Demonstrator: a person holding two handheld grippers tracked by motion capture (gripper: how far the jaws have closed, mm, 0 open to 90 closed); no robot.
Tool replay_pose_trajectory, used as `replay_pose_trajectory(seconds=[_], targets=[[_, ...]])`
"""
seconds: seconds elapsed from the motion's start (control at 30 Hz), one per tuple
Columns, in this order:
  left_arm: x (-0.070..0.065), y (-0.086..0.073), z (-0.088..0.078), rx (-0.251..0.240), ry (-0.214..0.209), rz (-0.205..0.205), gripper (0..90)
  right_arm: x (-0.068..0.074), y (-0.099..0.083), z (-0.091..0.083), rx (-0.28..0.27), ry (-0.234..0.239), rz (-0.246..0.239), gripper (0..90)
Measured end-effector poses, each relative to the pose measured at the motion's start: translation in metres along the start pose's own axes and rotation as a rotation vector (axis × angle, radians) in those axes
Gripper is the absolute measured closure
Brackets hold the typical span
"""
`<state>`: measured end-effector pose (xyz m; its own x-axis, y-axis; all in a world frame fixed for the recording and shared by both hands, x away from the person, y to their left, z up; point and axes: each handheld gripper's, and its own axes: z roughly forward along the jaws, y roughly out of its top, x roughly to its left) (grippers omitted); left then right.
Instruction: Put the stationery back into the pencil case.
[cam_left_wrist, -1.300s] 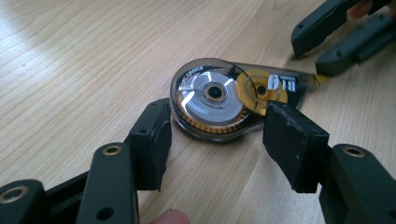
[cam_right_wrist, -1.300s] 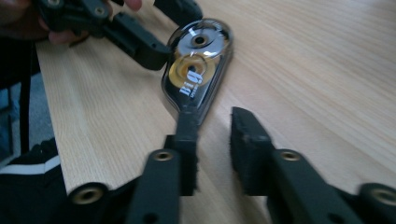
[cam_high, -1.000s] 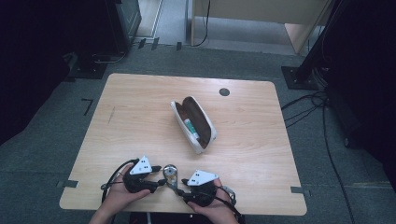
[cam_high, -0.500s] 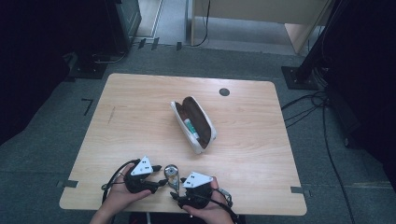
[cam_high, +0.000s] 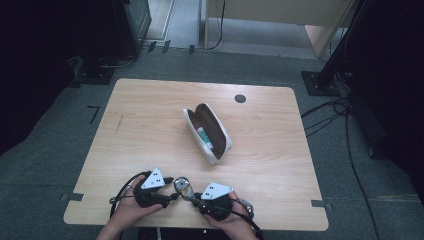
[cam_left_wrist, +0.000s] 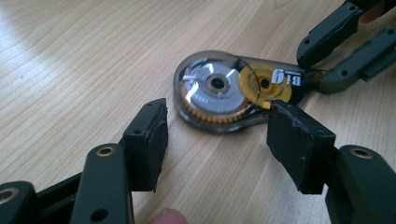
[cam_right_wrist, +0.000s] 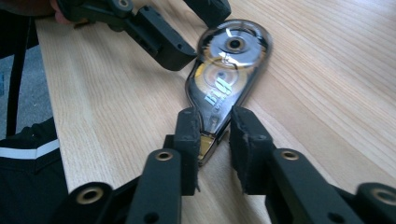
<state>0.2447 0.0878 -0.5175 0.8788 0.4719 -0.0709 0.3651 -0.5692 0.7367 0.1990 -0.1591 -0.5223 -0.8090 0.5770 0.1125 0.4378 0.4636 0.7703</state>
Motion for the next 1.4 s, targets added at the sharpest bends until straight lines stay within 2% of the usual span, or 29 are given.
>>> replay_pose_trajectory(seconds=[0.17, 0.43, 0.73, 1.03, 1.4], targets=[[0.0, 0.0, 0.0, -0.001, -0.008, -0.002, 37.2, -0.004, 0.0, -0.001, -0.001, 0.003, 0.02, 81.6], [-0.002, 0.001, 0.001, 0.005, 0.005, 0.019, 37.2, -0.011, 0.0, -0.002, -0.012, 0.02, 0.077, 82.0], [-0.004, 0.001, 0.002, 0.007, 0.01, 0.034, 34.8, -0.025, -0.003, -0.005, -0.056, 0.072, 0.208, 82.1], [-0.008, 0.002, 0.004, 0.022, 0.032, 0.071, 32.6, -0.033, -0.005, -0.007, -0.07, 0.118, 0.301, 82.2], [-0.008, 0.002, 0.003, 0.016, 0.019, 0.081, 37.4, -0.041, -0.007, -0.006, -0.036, 0.142, 0.349, 81.9]])
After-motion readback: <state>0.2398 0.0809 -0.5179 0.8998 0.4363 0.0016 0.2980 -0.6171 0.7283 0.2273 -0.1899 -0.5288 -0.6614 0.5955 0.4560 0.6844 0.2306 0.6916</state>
